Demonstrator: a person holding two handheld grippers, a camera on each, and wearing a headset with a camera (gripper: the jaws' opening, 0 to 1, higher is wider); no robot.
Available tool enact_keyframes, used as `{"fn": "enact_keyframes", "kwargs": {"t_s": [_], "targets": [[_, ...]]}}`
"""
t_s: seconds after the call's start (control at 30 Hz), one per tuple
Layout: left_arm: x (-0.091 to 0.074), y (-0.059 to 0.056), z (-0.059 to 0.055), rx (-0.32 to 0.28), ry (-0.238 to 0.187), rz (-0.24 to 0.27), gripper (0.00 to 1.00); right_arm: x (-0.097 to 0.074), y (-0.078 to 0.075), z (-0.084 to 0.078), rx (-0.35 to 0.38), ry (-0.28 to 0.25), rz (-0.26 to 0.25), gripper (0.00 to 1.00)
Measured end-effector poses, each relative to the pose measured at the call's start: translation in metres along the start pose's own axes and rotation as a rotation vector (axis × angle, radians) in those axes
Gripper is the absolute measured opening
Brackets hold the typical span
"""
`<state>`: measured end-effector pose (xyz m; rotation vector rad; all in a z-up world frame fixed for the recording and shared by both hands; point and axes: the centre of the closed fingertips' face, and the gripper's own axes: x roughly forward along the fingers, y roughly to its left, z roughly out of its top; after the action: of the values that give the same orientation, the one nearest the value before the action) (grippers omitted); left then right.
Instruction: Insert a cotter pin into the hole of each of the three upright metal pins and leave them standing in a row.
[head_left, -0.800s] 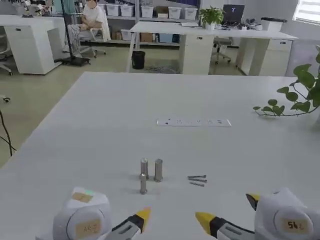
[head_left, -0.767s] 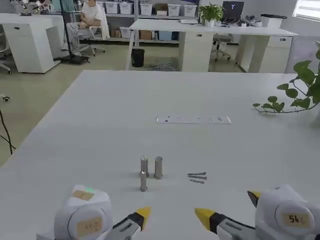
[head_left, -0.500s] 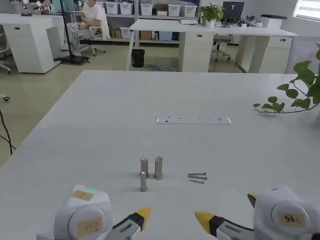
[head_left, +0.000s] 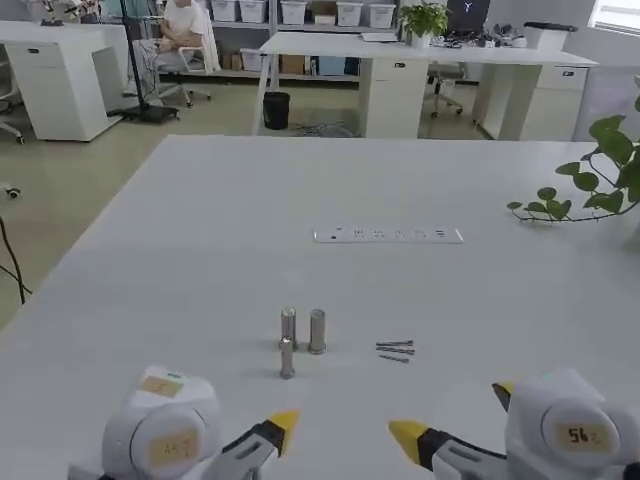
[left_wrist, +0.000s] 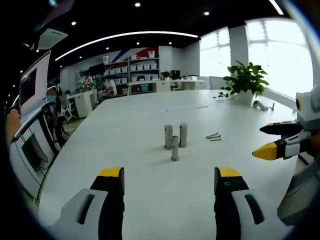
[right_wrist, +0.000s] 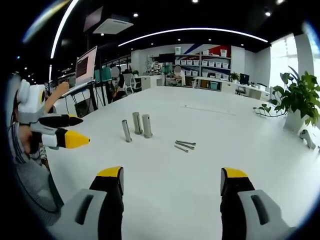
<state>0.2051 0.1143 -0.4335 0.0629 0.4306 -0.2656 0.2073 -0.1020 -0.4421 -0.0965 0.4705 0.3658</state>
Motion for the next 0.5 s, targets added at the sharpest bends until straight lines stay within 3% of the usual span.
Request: {"fn": "enact_keyframes", "kwargs": {"t_s": [0.23,0.5], "targets": [[0.002,-0.001,0.000,0.014,0.009,-0.010,0.68,0.001,0.004,-0.002,0.001,0.009,0.012,0.78],[0.015,-0.001,0.001,0.031,0.020,-0.036,0.60,0.000,-0.006,-0.002,-0.005,0.007,-0.027,0.79]]}}
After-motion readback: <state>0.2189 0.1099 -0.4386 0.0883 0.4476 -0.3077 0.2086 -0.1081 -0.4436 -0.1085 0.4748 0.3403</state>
